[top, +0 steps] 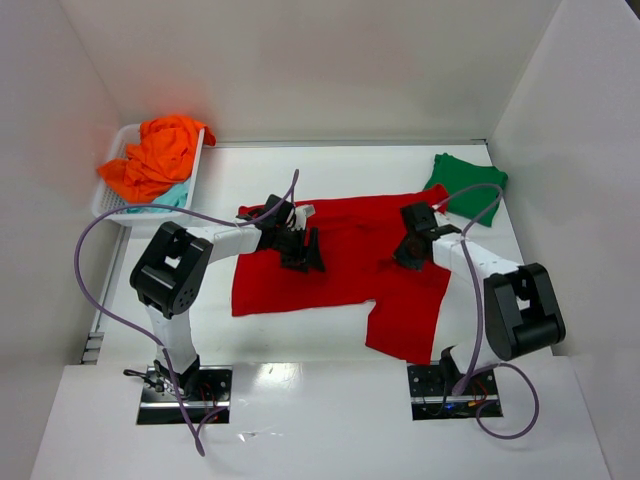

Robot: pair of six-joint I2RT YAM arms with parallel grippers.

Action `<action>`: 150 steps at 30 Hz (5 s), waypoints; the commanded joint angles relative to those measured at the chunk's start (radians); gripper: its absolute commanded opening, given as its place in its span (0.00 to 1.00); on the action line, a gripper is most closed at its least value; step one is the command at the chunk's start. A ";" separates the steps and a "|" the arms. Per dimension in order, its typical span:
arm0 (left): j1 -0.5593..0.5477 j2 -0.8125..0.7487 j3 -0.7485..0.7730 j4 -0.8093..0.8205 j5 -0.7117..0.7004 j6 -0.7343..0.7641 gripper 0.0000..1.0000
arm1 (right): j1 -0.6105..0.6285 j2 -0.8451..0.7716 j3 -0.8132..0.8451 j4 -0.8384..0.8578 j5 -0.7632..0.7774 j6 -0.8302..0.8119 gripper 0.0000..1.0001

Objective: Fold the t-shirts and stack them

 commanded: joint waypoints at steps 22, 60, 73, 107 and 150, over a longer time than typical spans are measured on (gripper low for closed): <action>-0.004 0.016 -0.033 0.012 0.033 0.032 0.71 | -0.113 -0.078 -0.061 -0.177 0.137 0.083 0.44; 0.005 -0.635 -0.320 -0.097 -0.550 -0.321 0.83 | -0.101 -0.286 -0.140 -0.341 0.151 0.362 1.00; 0.016 -0.592 -0.311 -0.078 -0.516 -0.282 0.85 | -0.101 -0.418 -0.210 -0.375 0.079 0.536 1.00; 0.232 0.043 0.184 0.017 -0.573 -0.119 0.00 | -0.130 -0.293 0.104 -0.004 0.205 0.153 0.17; 0.487 0.531 0.895 -0.377 -0.574 0.032 0.00 | -0.130 -0.303 0.051 -0.042 0.131 0.081 0.38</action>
